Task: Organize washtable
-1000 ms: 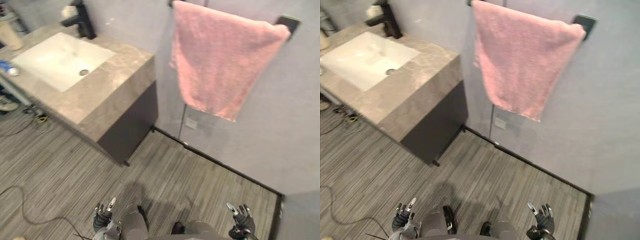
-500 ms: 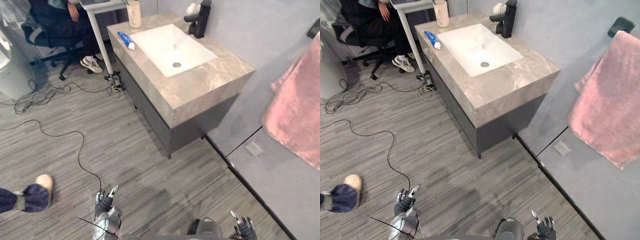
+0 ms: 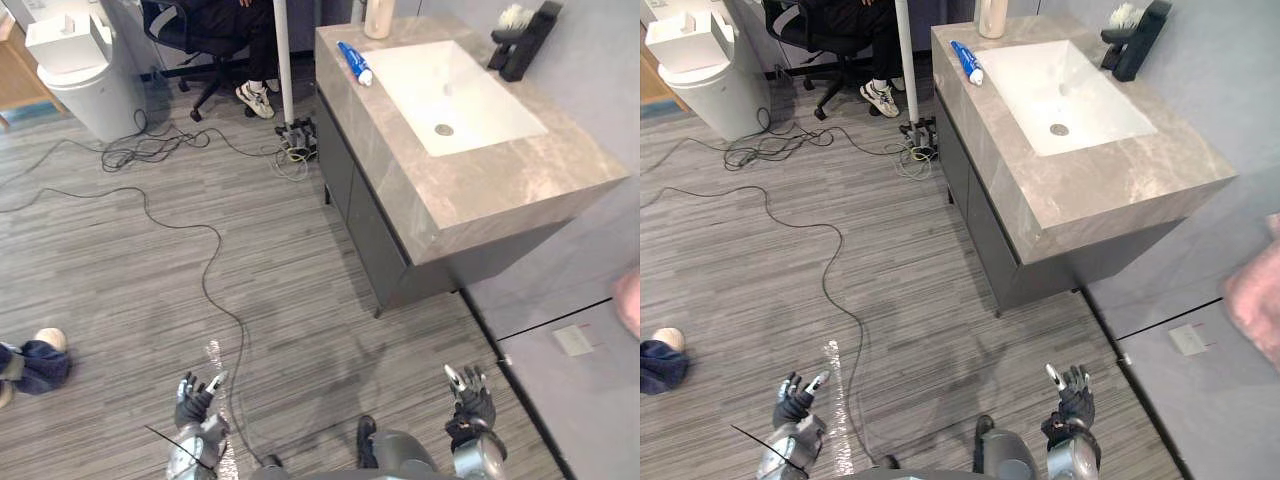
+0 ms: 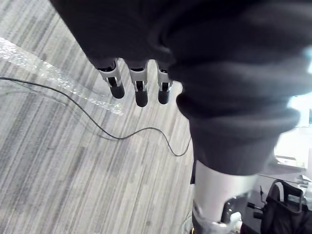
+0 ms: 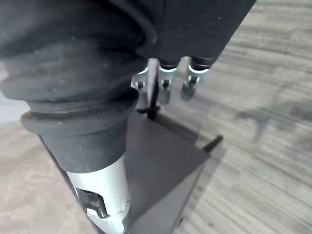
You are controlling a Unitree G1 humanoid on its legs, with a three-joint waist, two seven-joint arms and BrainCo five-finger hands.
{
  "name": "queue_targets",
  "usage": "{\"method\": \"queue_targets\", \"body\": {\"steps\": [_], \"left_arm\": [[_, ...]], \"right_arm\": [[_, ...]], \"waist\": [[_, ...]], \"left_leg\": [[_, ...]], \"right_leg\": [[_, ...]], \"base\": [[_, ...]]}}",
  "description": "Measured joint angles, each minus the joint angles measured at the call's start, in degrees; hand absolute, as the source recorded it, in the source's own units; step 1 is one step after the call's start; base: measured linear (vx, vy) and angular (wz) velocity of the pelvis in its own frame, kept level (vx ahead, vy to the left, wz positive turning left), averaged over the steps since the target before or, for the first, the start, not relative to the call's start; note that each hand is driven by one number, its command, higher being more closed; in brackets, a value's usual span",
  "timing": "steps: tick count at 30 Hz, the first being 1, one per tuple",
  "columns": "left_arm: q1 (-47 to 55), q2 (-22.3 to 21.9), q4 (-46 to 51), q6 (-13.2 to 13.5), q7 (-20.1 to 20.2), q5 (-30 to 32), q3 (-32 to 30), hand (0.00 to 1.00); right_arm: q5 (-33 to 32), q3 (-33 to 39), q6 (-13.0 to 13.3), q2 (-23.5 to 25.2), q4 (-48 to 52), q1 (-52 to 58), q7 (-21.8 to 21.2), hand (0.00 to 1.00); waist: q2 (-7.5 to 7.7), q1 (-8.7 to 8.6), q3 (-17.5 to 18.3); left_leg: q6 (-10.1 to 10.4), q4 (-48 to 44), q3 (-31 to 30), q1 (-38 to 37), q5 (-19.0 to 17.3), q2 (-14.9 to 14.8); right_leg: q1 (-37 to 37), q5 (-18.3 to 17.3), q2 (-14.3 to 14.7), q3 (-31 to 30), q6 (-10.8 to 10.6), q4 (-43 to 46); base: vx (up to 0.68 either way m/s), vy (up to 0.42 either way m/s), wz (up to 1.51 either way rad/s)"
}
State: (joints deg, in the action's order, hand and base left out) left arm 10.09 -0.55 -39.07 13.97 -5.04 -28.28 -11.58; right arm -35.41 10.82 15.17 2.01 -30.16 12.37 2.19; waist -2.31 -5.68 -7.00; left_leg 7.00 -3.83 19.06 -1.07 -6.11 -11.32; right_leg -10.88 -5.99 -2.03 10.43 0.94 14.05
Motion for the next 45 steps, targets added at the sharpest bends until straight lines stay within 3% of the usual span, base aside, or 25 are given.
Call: {"method": "queue_targets", "body": {"steps": [7,10,14,18,20,21,22,23,24,25,26,29,31,32,33,34,35,36,37,38,39,40,42,44,45], "left_arm": [[0.1,-0.2,0.2,0.0,0.0,-0.8,0.2,0.0],[0.3,0.2,0.1,0.0,0.0,-0.9,0.2,0.0],[0.7,0.2,-1.0,0.0,0.0,-0.8,-0.1,0.0],[3.0,0.0,-1.1,0.1,-0.4,-0.8,-0.2,0.0],[5.4,-1.0,0.6,0.5,-1.4,-0.8,-0.1,0.0],[5.8,-1.4,0.3,0.7,-1.5,-0.8,-0.2,0.0],[6.3,-1.8,-0.2,0.7,-1.8,-0.8,-0.3,0.0],[6.3,-1.4,-0.6,0.8,-2.5,-0.7,-0.2,0.0],[6.0,-0.7,-0.7,0.9,-2.8,-0.7,-0.2,0.0],[3.3,0.5,-2.0,0.9,-2.9,-0.3,-0.2,0.0],[2.3,0.6,-2.4,0.8,-2.9,-0.1,0.1,0.0],[-2.3,0.7,-2.4,0.9,-2.8,1.4,3.0,0.0],[-3.9,0.7,-2.1,0.9,-2.7,2.7,5.0,0.0],[-4.3,-0.4,-2.0,0.9,-2.7,3.4,7.0,0.0],[-3.5,-1.3,-1.9,0.9,-2.7,4.1,9.3,0.0],[-3.8,-1.5,-2.1,0.8,-2.4,4.4,10.6,0.0],[-3.9,-1.9,-2.2,0.6,-2.2,4.5,11.5,0.0],[-4.1,-2.8,-2.2,-0.1,-1.4,5.2,11.4,0.0],[-3.7,-2.8,-2.0,-0.4,-1.1,5.4,11.3,0.0],[-3.4,-2.8,-1.9,-0.4,-1.1,5.4,10.7,0.0],[-2.8,-2.5,-1.1,-0.5,-1.2,5.3,9.0,0.0],[-1.9,-2.3,0.6,-0.5,-1.4,4.8,7.7,0.0],[-0.3,-2.3,5.2,0.1,-1.5,2.4,6.2,0.0],[0.6,-2.3,6.7,0.1,-1.5,1.8,6.2,0.0],[0.9,-2.3,6.8,0.1,-1.5,1.8,6.2,0.0]], "right_arm": [[0.4,-0.5,0.0,-0.2,-0.6,0.4,0.2,0.0],[2.3,-2.6,-0.1,-0.2,-2.4,0.3,0.2,0.0],[2.8,-4.9,-0.5,0.4,-4.6,0.4,0.2,0.0],[2.8,-5.0,-0.6,0.9,-4.4,0.6,0.3,0.0],[2.8,-4.9,-0.6,0.2,-1.5,4.5,0.3,0.0],[2.9,-4.9,-0.7,-0.1,-1.0,5.0,0.3,0.0],[2.9,-5.1,-0.7,-0.3,-0.9,4.6,0.3,0.0],[2.8,-5.1,-0.8,0.6,-1.4,4.6,0.3,0.0],[2.8,-5.1,-0.8,1.3,-1.6,4.4,0.2,0.0],[2.8,-5.1,-0.8,1.4,-2.8,2.6,0.0,0.0],[2.8,-5.0,-0.9,1.2,-2.9,2.2,0.2,0.0],[3.6,-4.6,-0.9,0.8,-2.8,2.6,0.3,0.0],[4.3,-4.0,-0.9,0.6,-2.8,3.0,0.4,0.0],[4.6,-3.5,-1.1,-0.2,-2.4,3.9,0.7,0.0],[4.6,-3.2,-1.1,-0.8,-0.7,5.6,1.0,0.0],[4.7,-2.2,-1.3,-0.8,-0.2,5.3,1.2,0.0],[4.7,-1.3,-1.8,-0.6,0.1,5.2,1.4,0.0],[4.6,0.4,-2.0,-0.1,0.6,5.2,1.5,0.0],[4.5,0.9,-2.0,0.2,1.4,5.1,1.9,0.0],[4.5,0.7,-2.0,0.2,1.8,4.7,2.2,0.0],[3.7,0.6,-1.7,0.4,2.6,4.1,3.0,0.0],[2.7,0.5,-1.3,1.1,2.7,3.7,3.2,0.0],[0.0,-0.9,-0.6,2.2,5.1,3.9,3.6,0.0],[0.0,-1.4,-0.4,2.2,7.1,3.8,3.6,0.0],[0.0,-1.3,-0.4,2.2,7.5,3.8,3.6,0.0]], "waist": [[0.93,0.21,0.5],[1.43,0.68,0.8],[2.52,1.98,1.2],[4.76,1.87,0.2],[5.57,2.0,0.2],[5.56,2.07,0.1],[4.56,1.91,-0.2],[3.49,1.58,-0.3],[3.73,1.47,-0.4],[4.16,1.29,-2.2],[4.09,1.16,-2.5],[4.7,-0.67,-2.8],[5.33,-2.81,-2.7],[3.92,-4.51,-1.7],[1.13,-5.5,-0.4],[0.06,-6.49,-0.5],[-0.18,-7.78,-0.4],[0.04,-8.45,-0.6],[0.01,-8.15,-0.9],[-0.08,-7.77,-1.0],[-0.07,-7.51,-1.4],[0.61,-7.14,-1.5],[2.44,-4.38,-1.3],[3.49,-3.26,-1.8],[3.56,-2.68,-1.7]], "left_leg": [[-0.5,2.1,-0.6,-0.9,0.5,1.0],[-1.2,3.3,-1.6,0.7,1.7,1.6],[-1.5,3.9,-2.5,1.2,2.3,2.8],[-2.9,1.9,-4.6,0.4,0.5,5.8],[-3.6,-7.6,-6.8,3.6,-5.1,7.3],[-4.6,-8.7,-8.4,3.8,-6.4,7.5],[-5.1,-8.1,-10.9,3.5,-6.5,7.7],[-5.4,-4.9,-13.6,2.4,-6.3,7.0],[-5.9,-4.3,-14.5,1.6,-6.5,6.9],[-6.6,-6.4,-15.4,1.7,-7.0,5.6],[-6.5,-6.2,-15.9,0.9,-7.0,5.5],[-6.3,-2.3,-18.3,-4.7,-7.9,6.6],[-5.8,-0.7,-20.7,-7.5,-9.2,8.0],[-6.1,1.9,-21.5,-9.9,-10.2,6.9],[-5.6,1.8,-20.6,-11.2,-10.3,5.3],[-2.8,-4.9,-18.8,-9.2,-11.2,4.3],[0.7,-13.6,-18.3,-5.7,-10.8,3.6],[8.9,-27.9,-19.1,-0.6,-8.1,2.7],[9.1,-38.9,-18.7,2.7,-4.6,2.0],[8.9,-45.7,-17.9,4.6,-4.2,1.1],[8.9,-56.3,-14.1,7.7,-4.2,-1.7],[8.6,-60.6,-10.3,9.4,-4.3,-3.9],[1.0,-59.3,-0.9,13.0,-7.4,-7.8],[-3.1,-51.0,1.3,15.8,-9.7,-8.7],[-3.9,-47.2,1.2,16.4,-10.1,-8.6]], "right_leg": [[1.8,0.6,-0.3,0.8,-0.9,-2.0],[1.7,3.2,-0.4,1.4,-1.1,-5.2],[1.9,3.6,-1.6,2.2,-1.7,-6.3],[1.7,-3.0,-7.0,4.4,-5.7,1.4],[2.3,-5.4,-11.5,6.7,-8.5,9.7],[1.0,-4.9,-12.1,4.2,-7.2,13.8],[-4.2,-1.6,-12.0,0.1,-3.7,23.5],[-7.1,-4.6,-8.8,-2.4,-3.4,23.6],[-7.8,-5.4,-7.2,-2.7,-3.6,20.8],[-9.5,-4.9,-4.5,-2.3,-2.9,14.3],[-9.4,-4.2,-3.9,-1.3,-3.2,11.2],[-9.7,1.8,-5.2,5.1,-3.5,-1.2],[-10.9,3.5,-7.3,6.4,-2.5,0.5],[-12.1,4.3,-7.1,7.1,-2.4,6.0],[-13.0,3.8,-5.8,7.4,-1.5,9.2],[-12.9,1.8,-5.3,7.7,1.0,10.8],[-12.0,0.1,-4.5,8.1,1.5,11.3],[-9.4,-1.0,-3.2,6.9,2.1,10.6],[-6.9,-1.8,-1.7,5.3,3.1,9.8],[-5.3,-2.4,-0.5,4.1,3.9,9.3],[-1.1,-3.1,2.3,1.4,4.4,7.0],[2.3,-3.2,3.4,-0.8,4.5,4.9],[8.8,-3.2,3.1,-8.2,4.5,0.1],[12.1,-3.2,1.2,-13.0,4.3,-2.4],[12.8,-3.3,0.4,-14.6,4.2,-2.8]], "base": [[-0.01,0.016,0.12],[-0.05,0.034,0.15],[-0.07,0.033,0.13],[-0.06,0.1,0.44],[0.03,0.118,1.08],[0.05,0.172,1.04],[0.06,0.196,0.93],[0.12,0.179,0.91],[0.22,0.048,0.88],[0.23,-0.018,0.61],[0.2,-0.051,0.6],[0.34,-0.112,0.67],[0.36,-0.175,0.63],[0.47,-0.19,0.38],[0.63,-0.165,0.16],[0.54,-0.123,-0.1],[0.72,-0.19,-0.26],[0.6,-0.178,-0.62],[0.61,-0.132,-0.89],[0.46,-0.019,-1.3],[0.56,0.001,-1.32],[0.65,0.014,-1.61],[0.59,0.063,-1.52],[0.43,0.165,-1.18],[0.43,0.288,-1.29]]}}
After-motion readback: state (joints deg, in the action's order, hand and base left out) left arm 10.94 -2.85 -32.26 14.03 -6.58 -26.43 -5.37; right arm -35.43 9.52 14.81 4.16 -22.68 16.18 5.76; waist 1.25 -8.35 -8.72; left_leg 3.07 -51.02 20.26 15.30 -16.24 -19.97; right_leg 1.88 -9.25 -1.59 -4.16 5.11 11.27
